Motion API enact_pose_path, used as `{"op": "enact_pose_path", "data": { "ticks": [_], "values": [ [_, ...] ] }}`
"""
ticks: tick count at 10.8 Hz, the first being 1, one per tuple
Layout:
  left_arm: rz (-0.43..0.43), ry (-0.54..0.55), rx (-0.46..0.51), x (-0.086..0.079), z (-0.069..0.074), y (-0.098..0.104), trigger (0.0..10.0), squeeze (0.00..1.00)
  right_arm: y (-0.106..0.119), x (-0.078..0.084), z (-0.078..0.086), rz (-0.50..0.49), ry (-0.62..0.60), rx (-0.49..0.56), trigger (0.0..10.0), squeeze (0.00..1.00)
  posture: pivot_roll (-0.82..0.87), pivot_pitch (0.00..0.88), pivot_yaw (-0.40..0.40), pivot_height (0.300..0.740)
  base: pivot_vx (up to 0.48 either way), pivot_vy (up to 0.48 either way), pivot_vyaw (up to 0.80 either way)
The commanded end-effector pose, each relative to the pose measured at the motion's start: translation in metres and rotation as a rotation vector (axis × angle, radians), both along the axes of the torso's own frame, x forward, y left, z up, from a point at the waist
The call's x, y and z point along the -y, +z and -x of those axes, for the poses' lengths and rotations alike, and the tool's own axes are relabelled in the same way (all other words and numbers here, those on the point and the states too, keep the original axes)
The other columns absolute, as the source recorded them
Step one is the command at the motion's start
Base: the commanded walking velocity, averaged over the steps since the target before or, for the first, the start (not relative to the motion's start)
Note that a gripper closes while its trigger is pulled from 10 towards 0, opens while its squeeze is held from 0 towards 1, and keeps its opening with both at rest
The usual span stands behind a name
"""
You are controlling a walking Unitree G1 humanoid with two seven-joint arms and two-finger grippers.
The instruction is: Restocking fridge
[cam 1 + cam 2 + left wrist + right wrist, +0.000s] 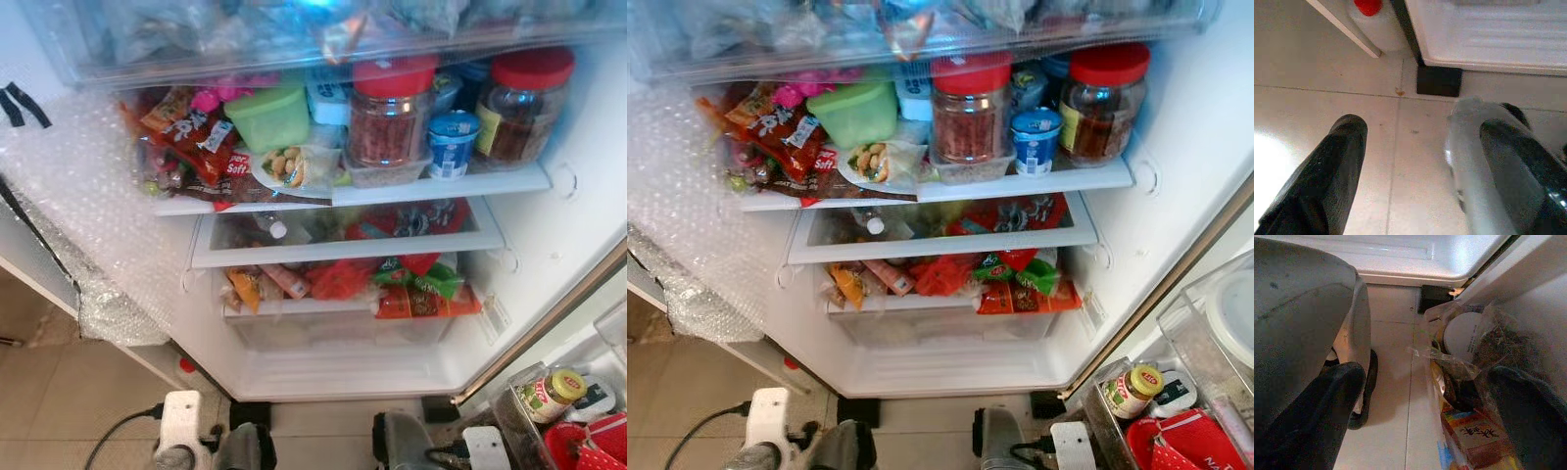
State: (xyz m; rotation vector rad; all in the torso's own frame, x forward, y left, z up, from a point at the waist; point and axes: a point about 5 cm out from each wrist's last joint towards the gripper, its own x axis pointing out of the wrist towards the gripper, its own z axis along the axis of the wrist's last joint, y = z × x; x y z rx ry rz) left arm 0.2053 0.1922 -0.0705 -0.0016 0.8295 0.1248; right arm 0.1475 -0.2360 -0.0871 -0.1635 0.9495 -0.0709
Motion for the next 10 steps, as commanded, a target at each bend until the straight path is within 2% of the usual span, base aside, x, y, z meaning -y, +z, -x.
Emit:
{"op": "enact_pose_path", "data": {
  "ticks": [1, 3, 6, 10],
  "values": [
    [-0.004, 0.031, -0.059, -0.002, 0.014, -0.008, 10.0, 0.0, 0.004, 0.015, 0.001, 0.023, -0.037, 0.009, 10.0, 0.0, -0.14, 0.038, 0.031, 0.626, 0.0, 0.0, 0.0],
    [-0.003, 0.055, -0.056, -0.004, 0.014, -0.008, 10.0, 0.0, 0.003, 0.012, -0.001, 0.004, -0.006, -0.001, 10.0, 0.0, -0.13, 0.057, 0.037, 0.626, 0.0, 0.0, 0.0],
    [-0.025, 0.058, -0.092, -0.015, 0.025, -0.011, 10.0, 0.0, 0.0, 0.003, 0.001, -0.03, -0.038, 0.001, 10.0, 0.0, -0.14, 0.091, 0.078, 0.626, 0.0, 0.264, 0.0],
    [-0.032, 0.048, -0.097, -0.017, 0.026, -0.012, 10.0, 0.0, -0.001, -0.001, 0.003, -0.053, -0.035, -0.001, 10.0, 0.0, -0.13, 0.112, 0.092, 0.626, 0.0, 0.278, 0.0]
  ]
}}
